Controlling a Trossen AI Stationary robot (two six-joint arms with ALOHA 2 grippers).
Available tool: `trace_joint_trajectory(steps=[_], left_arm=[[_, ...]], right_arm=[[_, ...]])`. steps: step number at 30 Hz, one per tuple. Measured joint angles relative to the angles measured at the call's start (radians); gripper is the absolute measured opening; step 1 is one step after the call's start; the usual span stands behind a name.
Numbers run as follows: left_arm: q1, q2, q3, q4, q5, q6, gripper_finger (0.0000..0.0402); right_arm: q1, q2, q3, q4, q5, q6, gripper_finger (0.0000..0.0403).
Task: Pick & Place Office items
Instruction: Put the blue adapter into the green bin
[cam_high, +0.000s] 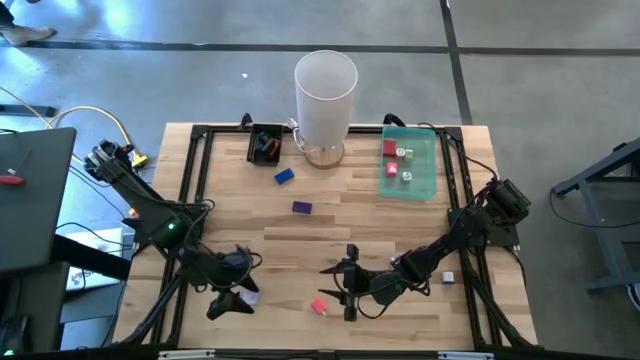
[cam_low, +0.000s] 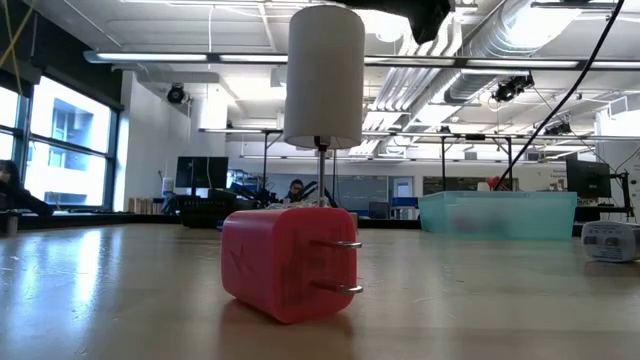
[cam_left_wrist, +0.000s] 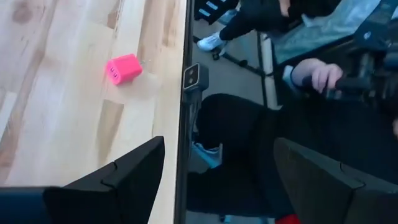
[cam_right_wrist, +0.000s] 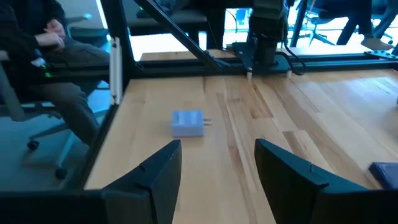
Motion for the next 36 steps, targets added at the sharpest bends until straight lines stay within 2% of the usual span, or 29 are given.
trace_joint_trajectory(steps=[3, 5, 8, 12, 16, 24, 27, 31, 36], left_arm=[[0.0, 0.046, 0.076, -0.048, 0.001, 0.043, 0.0293], [0.0, 0.094, 0.15, -0.137, 0.002, 0.066, 0.0293], [-0.005, 0.192, 0.301, -0.328, -0.002, 0.086, 0.0293], [-0.014, 0.343, 0.517, -0.623, -0.058, 0.089, 0.0293], [-0.012, 0.442, 0.655, -0.853, -0.108, -0.021, 0.0293], [0.001, 0.493, 0.678, -1.119, -0.087, -0.349, 0.0293], [-0.007, 0.501, 0.677, -1.124, -0.08, -0.395, 0.0293], [-0.028, 0.5, 0.677, -1.107, -0.107, -0.587, 0.0293], [-0.04, 0.5, 0.677, -1.1, -0.108, -0.733, 0.0293]], right_arm=[[0.007, 0.0, 0.0, 0.019, 0.0, 0.0, 0.0192], [0.007, 0.0, 0.0, 0.03, -0.001, 0.0, 0.0191], [0.008, 0.0, 0.0, 0.033, 0.0, 0.0, 0.0191], [0.007, 0.0, 0.0, 0.032, 0.0, 0.0, 0.0192], [0.01, 0.0, 0.0, 0.031, -0.001, 0.0, 0.0192], [0.015, 0.0, 0.0, 0.029, -0.003, -0.002, 0.0191], [0.015, 0.0, 0.0, 0.023, -0.003, -0.002, 0.0192], [0.015, 0.0, 0.0, 0.022, -0.003, 0.001, 0.0192], [0.015, 0.0, 0.0, 0.022, -0.004, 0.001, 0.0192]])
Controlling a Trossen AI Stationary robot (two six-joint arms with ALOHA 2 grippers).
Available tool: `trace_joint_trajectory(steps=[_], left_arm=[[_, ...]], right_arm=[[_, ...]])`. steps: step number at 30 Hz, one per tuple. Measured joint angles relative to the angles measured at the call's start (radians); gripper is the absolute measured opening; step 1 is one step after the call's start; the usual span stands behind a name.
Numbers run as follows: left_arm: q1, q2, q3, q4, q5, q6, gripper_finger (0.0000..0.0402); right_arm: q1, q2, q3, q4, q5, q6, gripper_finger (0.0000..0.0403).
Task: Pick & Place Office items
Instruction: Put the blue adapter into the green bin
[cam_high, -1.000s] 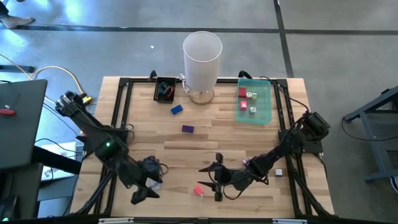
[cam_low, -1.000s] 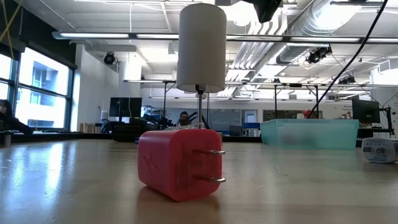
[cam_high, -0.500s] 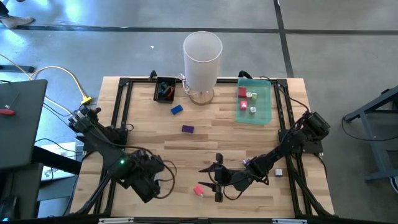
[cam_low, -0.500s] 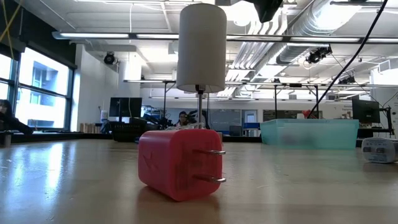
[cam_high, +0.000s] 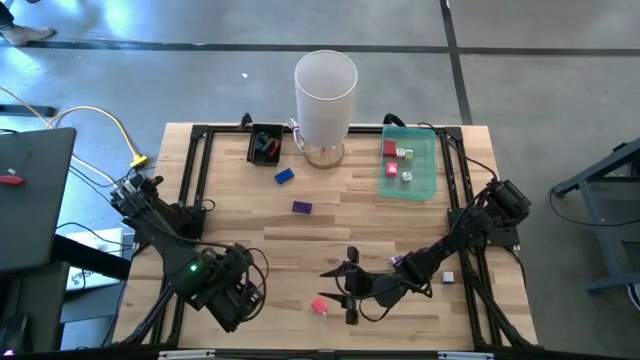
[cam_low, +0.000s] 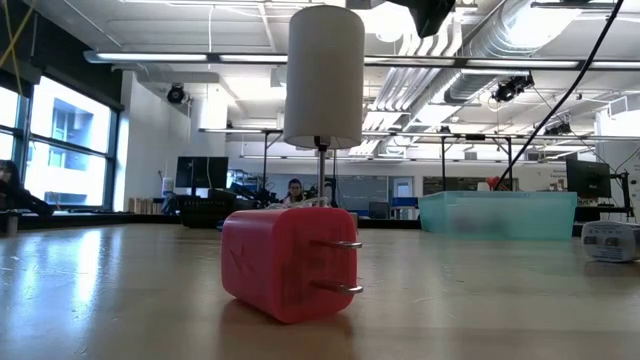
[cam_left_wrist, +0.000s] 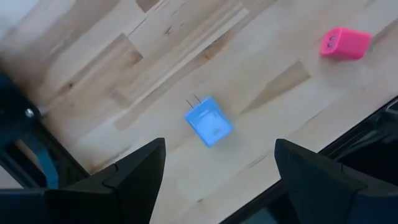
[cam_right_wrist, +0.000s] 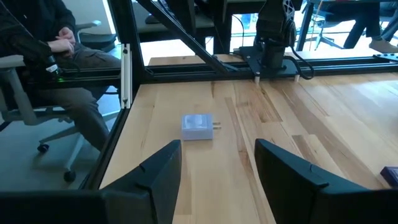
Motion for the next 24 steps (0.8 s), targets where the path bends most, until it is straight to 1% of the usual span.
trace_joint_trajectory(steps=[7, 10, 13, 15, 17, 20, 24], left_arm=[[-0.003, 0.0, 0.0, 0.018, -0.002, -0.111, 0.0293], [-0.007, 0.0, 0.0, 0.013, -0.033, -0.148, 0.0293], [-0.009, 0.0, 0.0, 0.013, -0.037, -0.23, 0.0293], [-0.011, 0.001, 0.0, 0.012, -0.01, -0.304, 0.0293], [-0.011, 0.001, 0.0, 0.013, 0.018, -0.32, 0.0293], [-0.014, 0.014, -0.001, 0.008, 0.021, -0.33, 0.0293], [-0.029, 0.049, -0.024, 0.003, 0.047, -0.454, 0.0293]], right_arm=[[0.0, 0.0, 0.0, 0.001, 0.0, -0.029, 0.0192], [0.0, 0.0, 0.0, 0.007, 0.0, -0.047, 0.0192], [0.0, 0.0, 0.0, 0.007, 0.0, -0.053, 0.0192], [0.0, 0.0, 0.0, 0.008, 0.0, -0.053, 0.0191], [0.0, 0.0, 0.0, 0.007, -0.005, -0.053, 0.0192], [-0.001, 0.0, 0.0, 0.009, -0.032, -0.053, 0.0192], [0.0, 0.0, 0.0, 0.01, -0.05, -0.053, 0.0191]])
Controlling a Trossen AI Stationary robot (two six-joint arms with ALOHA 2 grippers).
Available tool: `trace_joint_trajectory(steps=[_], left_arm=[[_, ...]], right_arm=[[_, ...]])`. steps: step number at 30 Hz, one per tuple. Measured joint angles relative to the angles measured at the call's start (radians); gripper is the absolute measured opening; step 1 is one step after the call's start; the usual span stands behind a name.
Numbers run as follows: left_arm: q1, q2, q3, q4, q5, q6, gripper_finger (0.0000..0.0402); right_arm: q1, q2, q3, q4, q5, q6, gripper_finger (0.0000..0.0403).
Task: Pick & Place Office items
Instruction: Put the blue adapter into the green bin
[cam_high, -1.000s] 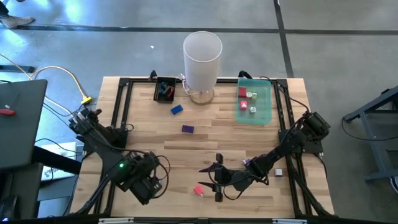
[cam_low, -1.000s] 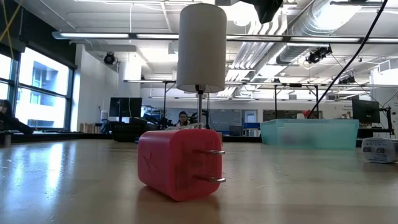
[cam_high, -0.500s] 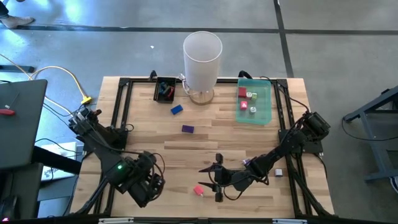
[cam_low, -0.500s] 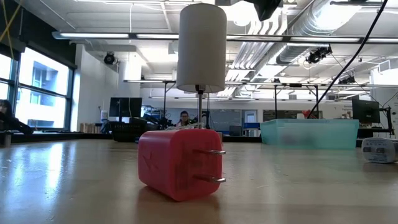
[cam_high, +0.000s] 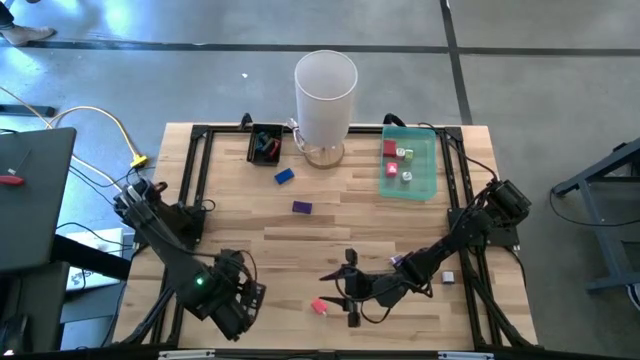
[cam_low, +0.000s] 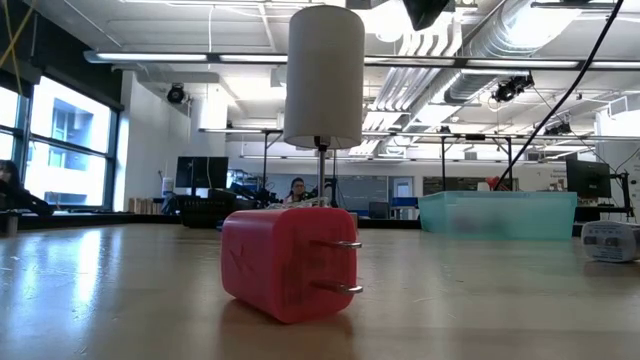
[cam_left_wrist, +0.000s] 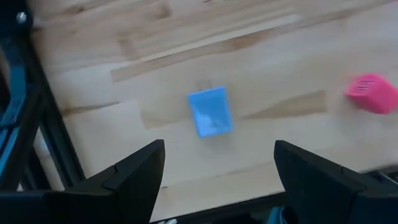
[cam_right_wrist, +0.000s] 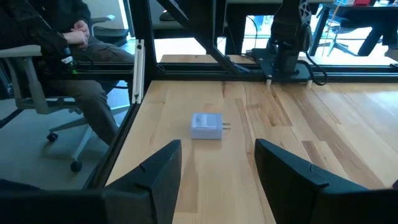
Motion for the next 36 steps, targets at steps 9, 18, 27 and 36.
trace_joint_trajectory(steps=[9, 18, 27, 36], left_arm=[[0.038, 0.015, -0.081, 0.007, 0.112, -0.096, 0.029], [0.073, 0.014, -0.154, 0.167, 0.111, -0.028, 0.0277], [0.077, 0.014, -0.287, 0.312, 0.174, -0.034, 0.0275], [0.077, 0.015, -0.383, 0.446, 0.179, -0.009, 0.0275]], right_arm=[[0.017, 0.0, 0.0, 0.02, -0.009, 0.006, 0.0191], [0.025, 0.0, 0.0, 0.041, -0.028, 0.008, 0.0192], [0.029, 0.0, 0.0, 0.044, -0.028, 0.008, 0.0192], [0.029, 0.0, 0.0, 0.044, -0.028, 0.008, 0.0191]])
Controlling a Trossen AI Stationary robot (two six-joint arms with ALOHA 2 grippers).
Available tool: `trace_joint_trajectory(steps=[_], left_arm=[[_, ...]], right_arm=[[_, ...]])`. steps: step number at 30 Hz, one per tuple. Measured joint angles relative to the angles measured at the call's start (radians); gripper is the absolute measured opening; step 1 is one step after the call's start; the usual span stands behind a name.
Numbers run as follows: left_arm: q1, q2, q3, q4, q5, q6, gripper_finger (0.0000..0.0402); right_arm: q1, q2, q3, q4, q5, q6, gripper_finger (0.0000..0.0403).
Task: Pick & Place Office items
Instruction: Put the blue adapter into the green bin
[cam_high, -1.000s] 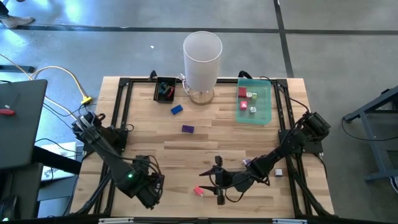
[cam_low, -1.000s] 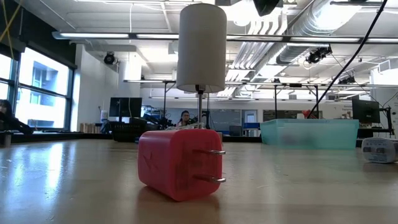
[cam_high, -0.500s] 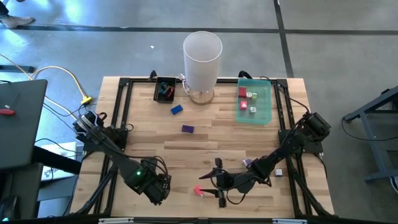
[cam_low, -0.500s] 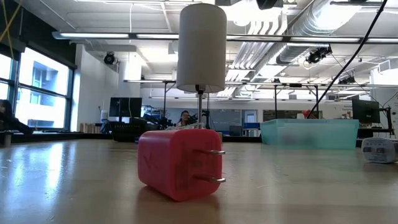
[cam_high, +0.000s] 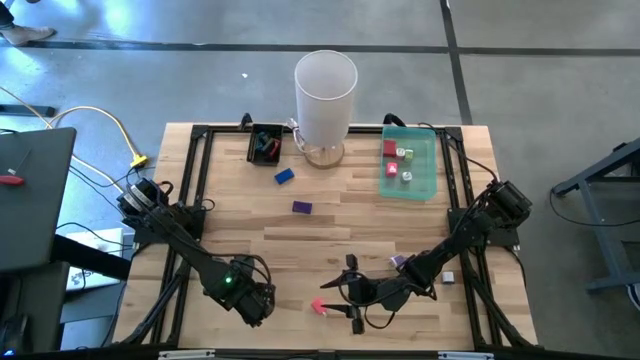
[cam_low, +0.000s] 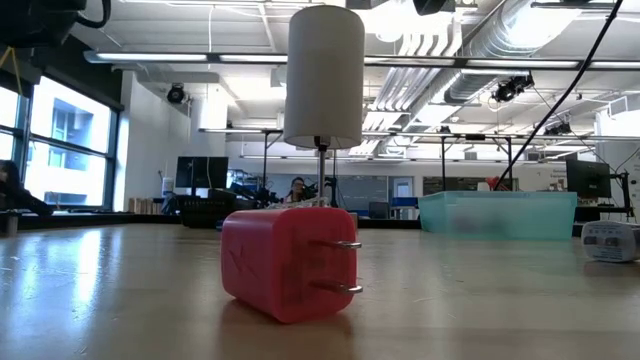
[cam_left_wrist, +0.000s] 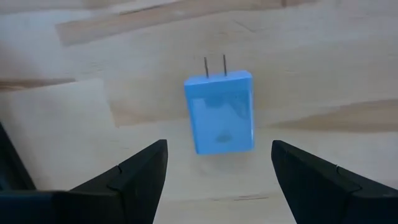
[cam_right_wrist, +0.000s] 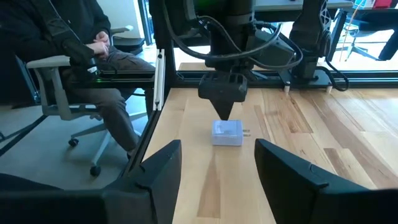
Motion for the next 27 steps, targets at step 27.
trace_joint_trajectory(steps=[27], left_arm=[[0.0, -0.003, -0.18, 0.278, 0.004, 0.014, 0.0275]], right_arm=[[0.0, 0.0, 0.0, 0.011, -0.026, 0.0, 0.0192]])
